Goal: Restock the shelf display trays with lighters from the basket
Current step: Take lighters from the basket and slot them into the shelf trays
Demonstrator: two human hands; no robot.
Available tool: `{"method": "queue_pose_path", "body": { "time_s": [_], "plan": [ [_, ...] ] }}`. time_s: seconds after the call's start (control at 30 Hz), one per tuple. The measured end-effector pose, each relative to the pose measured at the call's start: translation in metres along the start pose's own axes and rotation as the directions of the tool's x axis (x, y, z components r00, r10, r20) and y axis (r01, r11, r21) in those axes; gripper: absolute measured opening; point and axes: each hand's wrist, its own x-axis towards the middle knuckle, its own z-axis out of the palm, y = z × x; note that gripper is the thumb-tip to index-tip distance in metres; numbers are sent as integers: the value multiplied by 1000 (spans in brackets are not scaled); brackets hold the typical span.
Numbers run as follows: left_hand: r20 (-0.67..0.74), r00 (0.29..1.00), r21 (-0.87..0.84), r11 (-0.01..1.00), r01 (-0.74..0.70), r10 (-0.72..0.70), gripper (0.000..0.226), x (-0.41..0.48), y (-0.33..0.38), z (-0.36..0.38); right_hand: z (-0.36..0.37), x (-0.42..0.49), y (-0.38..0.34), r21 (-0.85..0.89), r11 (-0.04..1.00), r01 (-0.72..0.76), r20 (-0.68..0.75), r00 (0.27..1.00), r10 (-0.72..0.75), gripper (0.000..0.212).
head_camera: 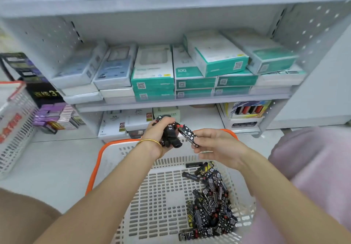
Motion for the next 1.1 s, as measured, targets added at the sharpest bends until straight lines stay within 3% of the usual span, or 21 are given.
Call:
{"method": "queue_pose_path", "body": {
  "time_s": [0.17, 0.3, 0.47, 0.63, 0.73, 0.83, 1.1],
  "plan": [
    [74, 995, -22, 997, -70, 71, 42, -39, 28, 2, 14, -18, -39, -59, 991, 122, 49, 992, -119, 13],
    [180, 978, -118, 990, -81, 101, 24, -71, 52, 0, 34, -39, -85, -138, 947, 291, 123, 953, -275, 23],
    [212, 960, -190, 972, -141, 180, 20, -105, 105, 3, 73, -70, -166, -243, 804, 543, 210, 838, -503, 50],
    [222, 943, -220, 955, -198, 247, 30, -122, 146, 9, 104, -67, -247, -377, 619, 689, 165, 708, -687, 43],
    [198, 949, -220, 955, -199, 244, 32, -122, 157, 10, 114, -38, -288, -554, 460, 694, 94, 602, -793, 35],
    [177, 955, -229, 954, -194, 237, 37, -116, 164, 12, 121, -2, -324, -728, 315, 609, 64, 518, -853, 34],
    [172, 965, -258, 954, -150, 199, 58, -98, 167, 7, 127, 67, -351, -812, 291, 505, 108, 621, -776, 28]
  ]
}}
